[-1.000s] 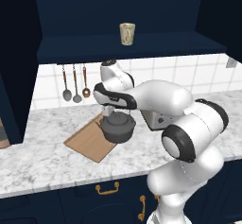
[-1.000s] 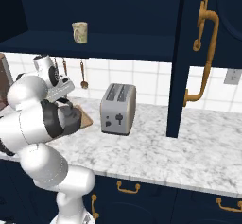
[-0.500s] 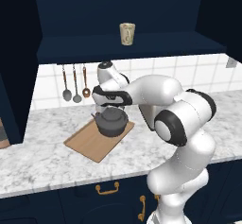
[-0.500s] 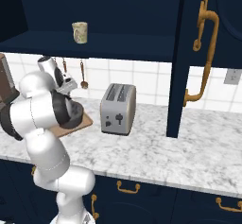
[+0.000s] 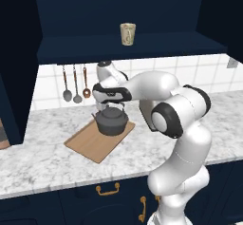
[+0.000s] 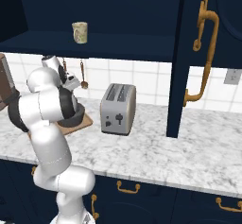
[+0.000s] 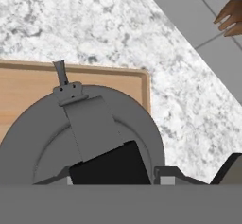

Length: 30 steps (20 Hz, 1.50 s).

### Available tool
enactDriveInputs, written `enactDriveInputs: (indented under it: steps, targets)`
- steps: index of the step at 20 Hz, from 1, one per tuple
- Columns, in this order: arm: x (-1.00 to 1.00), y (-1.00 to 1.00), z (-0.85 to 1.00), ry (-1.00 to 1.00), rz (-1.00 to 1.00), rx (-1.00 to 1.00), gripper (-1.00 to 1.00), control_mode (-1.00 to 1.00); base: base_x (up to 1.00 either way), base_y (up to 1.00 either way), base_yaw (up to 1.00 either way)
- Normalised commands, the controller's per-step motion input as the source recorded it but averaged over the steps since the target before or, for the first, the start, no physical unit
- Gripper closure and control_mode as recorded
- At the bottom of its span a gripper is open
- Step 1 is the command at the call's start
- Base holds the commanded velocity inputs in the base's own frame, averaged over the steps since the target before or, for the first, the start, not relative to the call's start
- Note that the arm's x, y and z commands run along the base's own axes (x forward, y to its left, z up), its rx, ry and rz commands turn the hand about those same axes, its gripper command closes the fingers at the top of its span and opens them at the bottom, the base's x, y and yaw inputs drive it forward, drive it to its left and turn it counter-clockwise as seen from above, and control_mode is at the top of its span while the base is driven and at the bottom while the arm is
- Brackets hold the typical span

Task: Pick the kettle from the counter and place it on the tray. Then pick the mug from the cabinet and place it on the tray. Then close the cabinet doors.

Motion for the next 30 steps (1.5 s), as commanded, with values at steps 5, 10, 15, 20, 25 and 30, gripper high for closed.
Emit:
enactDriveInputs:
  steps: [5, 10, 15, 20, 25, 30]
  targets:
    - [0.0, 0.0, 0.0, 0.0, 0.0, 0.0, -1.0, -1.0, 0.0, 0.0, 0.0]
    - [0.01, 0.04, -0.12, -0.01, 0.0, 0.01, -1.0, -1.0, 0.0, 0.0, 0.0]
    - [0.0, 0.05, -0.15, -0.06, 0.0, 0.03, -1.0, -1.0, 0.0, 0.0, 0.0]
    - [-0.46, 0.01, -0.04, -0.01, 0.0, 0.07, -1.0, -1.0, 0.0, 0.0, 0.0]
    - [-0.95, 0.0, 0.17, -0.01, -0.01, 0.06, -1.0, -1.0, 0.0, 0.0, 0.0]
    - [-0.6, 0.0, 0.53, -0.18, -0.12, 0.09, -1.0, -1.0, 0.0, 0.0, 0.0]
